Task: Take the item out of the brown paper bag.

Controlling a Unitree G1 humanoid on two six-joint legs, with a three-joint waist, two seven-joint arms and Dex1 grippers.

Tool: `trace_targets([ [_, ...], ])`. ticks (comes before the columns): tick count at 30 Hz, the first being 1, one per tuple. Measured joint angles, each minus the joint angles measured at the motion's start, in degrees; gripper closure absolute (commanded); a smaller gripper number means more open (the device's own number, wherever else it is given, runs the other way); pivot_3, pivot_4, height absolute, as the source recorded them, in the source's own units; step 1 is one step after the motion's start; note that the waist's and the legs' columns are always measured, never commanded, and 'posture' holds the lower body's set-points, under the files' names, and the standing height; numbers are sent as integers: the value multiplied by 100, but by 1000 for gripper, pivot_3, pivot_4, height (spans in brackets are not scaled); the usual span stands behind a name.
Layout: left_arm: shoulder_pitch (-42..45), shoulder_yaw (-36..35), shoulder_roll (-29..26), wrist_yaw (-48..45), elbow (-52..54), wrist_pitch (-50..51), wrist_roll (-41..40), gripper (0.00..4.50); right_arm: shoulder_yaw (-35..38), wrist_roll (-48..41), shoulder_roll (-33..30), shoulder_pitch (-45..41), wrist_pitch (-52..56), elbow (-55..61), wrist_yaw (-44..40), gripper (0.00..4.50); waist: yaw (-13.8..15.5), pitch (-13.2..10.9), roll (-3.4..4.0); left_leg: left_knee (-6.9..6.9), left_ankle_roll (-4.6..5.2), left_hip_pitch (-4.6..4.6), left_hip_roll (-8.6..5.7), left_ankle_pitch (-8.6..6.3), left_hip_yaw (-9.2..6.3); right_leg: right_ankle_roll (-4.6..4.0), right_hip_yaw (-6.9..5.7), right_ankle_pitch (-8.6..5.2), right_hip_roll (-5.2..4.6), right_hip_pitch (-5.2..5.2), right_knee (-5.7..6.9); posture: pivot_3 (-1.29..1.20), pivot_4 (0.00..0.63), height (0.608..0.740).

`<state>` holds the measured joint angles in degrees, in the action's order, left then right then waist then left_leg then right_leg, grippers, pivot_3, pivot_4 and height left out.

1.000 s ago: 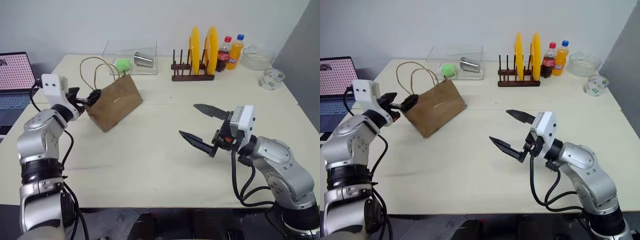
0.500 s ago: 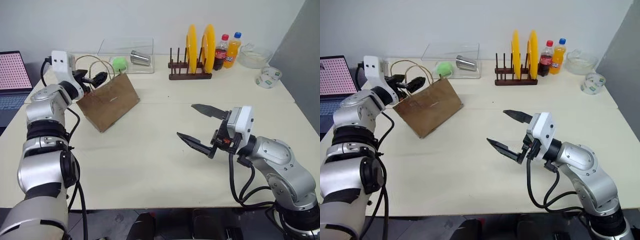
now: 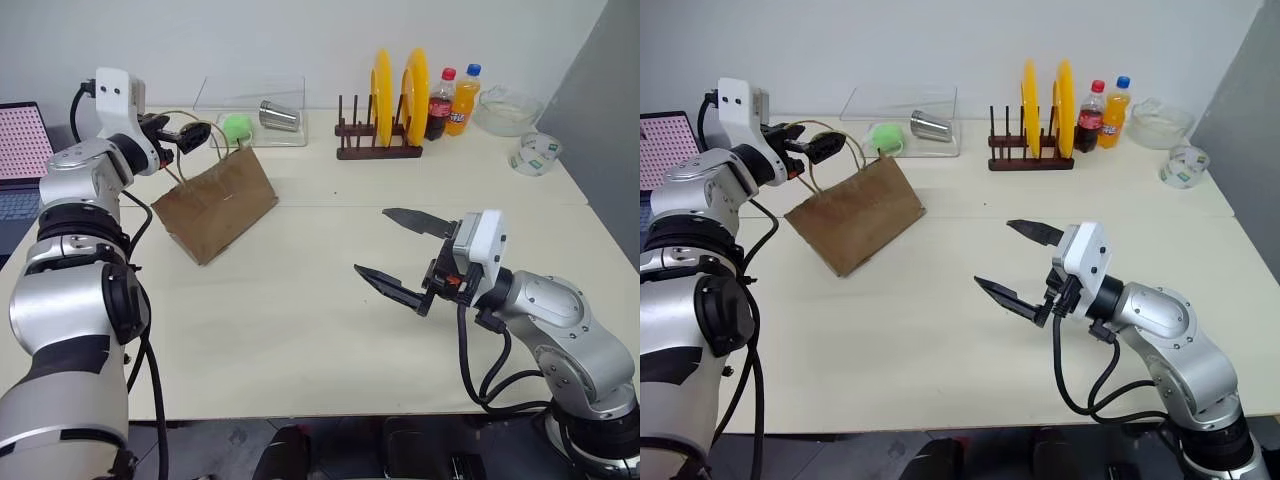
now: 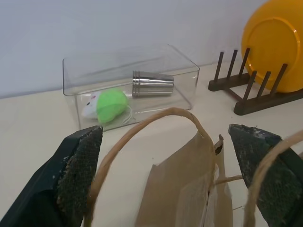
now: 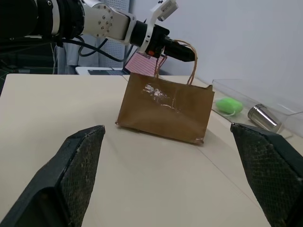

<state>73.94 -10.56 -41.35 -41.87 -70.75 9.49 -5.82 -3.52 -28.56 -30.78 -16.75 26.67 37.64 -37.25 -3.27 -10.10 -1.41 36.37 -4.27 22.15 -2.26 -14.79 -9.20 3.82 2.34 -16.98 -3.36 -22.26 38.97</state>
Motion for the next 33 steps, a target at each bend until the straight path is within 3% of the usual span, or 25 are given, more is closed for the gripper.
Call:
trace_targets([
  [5, 107, 42, -17, 129, -198, -8, 184, 22, 1, -37, -40, 0, 24, 17, -9, 0, 0, -1, -1, 1, 0, 0, 0, 0, 0, 0, 0, 0, 0, 0, 0, 0, 150, 740],
  [8, 170, 36, -57, 186, -229, -71, 229, 572, 1, -45, -56, 0, 28, 32, -9, 0, 0, -1, -1, 1, 0, 0, 0, 0, 0, 0, 0, 0, 0, 0, 0, 0, 150, 740],
  [20, 395, 55, -66, 258, -420, -240, 422, 4371, 1, -45, -140, 6, 70, 37, -11, 0, -1, -1, -2, 3, 0, 1, 0, 0, 0, 0, 0, 0, 0, 0, 1, 0, 150, 740],
  [25, 471, 115, -66, 135, -455, -254, 505, 4465, 2, -45, -197, 49, 124, 97, -2, 0, -1, -1, -2, 4, 0, 1, 0, 0, 1, 0, 0, 0, 0, 0, 2, 0, 150, 740],
  [33, 784, 283, -57, -1026, -551, -515, 677, 4465, 181, -183, -239, 526, 265, 434, 132, 0, -1, -2, -3, 34, 0, 37, 0, 0, -6, 0, -12, 0, 2, -11, 5, 0, 150, 740],
])
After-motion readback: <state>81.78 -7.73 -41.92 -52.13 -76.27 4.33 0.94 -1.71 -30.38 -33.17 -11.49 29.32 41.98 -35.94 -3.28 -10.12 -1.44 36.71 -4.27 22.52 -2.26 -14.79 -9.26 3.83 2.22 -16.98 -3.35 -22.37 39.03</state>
